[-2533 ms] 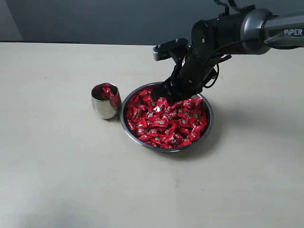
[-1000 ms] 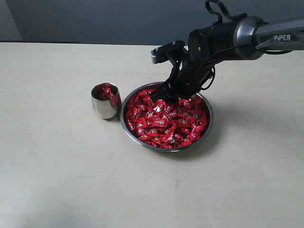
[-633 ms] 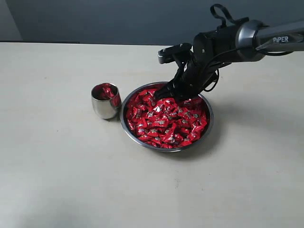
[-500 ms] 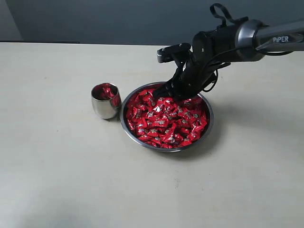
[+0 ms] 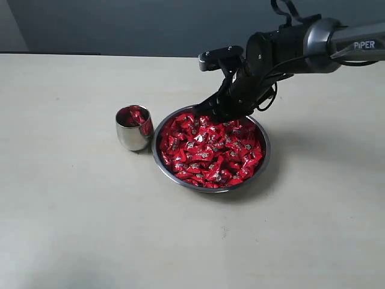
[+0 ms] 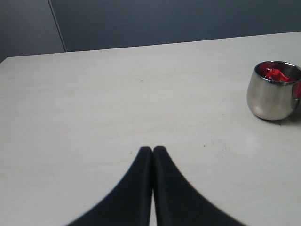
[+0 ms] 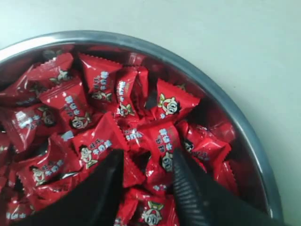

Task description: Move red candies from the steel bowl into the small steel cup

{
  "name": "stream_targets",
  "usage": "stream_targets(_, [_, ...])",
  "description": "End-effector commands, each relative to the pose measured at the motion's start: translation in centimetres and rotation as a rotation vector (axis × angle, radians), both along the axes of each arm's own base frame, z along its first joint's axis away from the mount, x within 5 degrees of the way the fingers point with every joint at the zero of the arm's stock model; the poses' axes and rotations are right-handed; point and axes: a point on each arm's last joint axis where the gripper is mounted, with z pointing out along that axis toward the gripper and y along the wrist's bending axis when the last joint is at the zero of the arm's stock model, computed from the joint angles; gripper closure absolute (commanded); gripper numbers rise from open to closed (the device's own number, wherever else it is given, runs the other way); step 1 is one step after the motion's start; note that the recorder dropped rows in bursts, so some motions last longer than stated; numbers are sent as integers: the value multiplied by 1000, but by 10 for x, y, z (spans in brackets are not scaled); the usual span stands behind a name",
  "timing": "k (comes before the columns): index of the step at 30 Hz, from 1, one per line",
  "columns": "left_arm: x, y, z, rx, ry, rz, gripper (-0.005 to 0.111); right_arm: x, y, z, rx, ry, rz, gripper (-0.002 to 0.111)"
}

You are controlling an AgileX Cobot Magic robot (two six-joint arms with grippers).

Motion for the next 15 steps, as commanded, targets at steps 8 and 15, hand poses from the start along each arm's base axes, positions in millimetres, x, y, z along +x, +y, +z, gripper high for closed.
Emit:
stream_targets(8, [0, 0, 3, 3, -18, -5, 106, 8, 0, -23, 14, -14, -22, 77])
stream_targets(15, [0, 0, 3, 3, -18, -5, 106, 8, 0, -27, 8, -4, -22, 106])
